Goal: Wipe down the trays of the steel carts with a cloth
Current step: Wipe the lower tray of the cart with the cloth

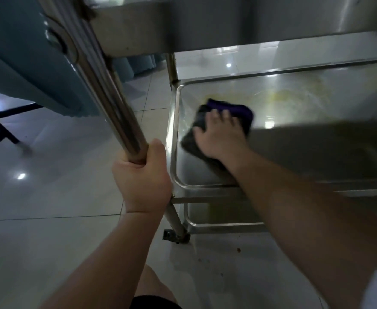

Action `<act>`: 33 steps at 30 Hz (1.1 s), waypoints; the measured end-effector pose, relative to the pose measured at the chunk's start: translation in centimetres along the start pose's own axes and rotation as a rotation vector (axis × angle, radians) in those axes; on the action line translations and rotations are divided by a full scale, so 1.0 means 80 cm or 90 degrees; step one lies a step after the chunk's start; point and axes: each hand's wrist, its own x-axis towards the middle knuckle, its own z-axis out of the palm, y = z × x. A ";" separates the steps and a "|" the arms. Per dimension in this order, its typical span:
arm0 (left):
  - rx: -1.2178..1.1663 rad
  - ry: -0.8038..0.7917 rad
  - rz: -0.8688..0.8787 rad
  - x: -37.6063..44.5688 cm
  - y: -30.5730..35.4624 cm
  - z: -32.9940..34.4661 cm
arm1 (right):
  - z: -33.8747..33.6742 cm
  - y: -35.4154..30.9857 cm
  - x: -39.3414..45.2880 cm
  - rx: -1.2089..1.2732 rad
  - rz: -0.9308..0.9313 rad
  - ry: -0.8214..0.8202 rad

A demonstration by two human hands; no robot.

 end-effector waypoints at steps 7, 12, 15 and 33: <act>-0.028 -0.008 0.022 -0.004 0.003 -0.003 | 0.015 -0.074 -0.022 -0.031 -0.312 -0.083; -0.021 -0.007 0.033 -0.008 0.000 -0.006 | 0.022 -0.026 -0.103 0.037 -0.468 -0.144; -0.022 -0.018 0.023 -0.008 -0.001 -0.008 | 0.013 0.000 -0.080 -0.017 -0.465 -0.118; 0.012 0.007 0.005 -0.009 0.006 -0.004 | 0.029 -0.031 -0.093 0.003 -0.365 -0.113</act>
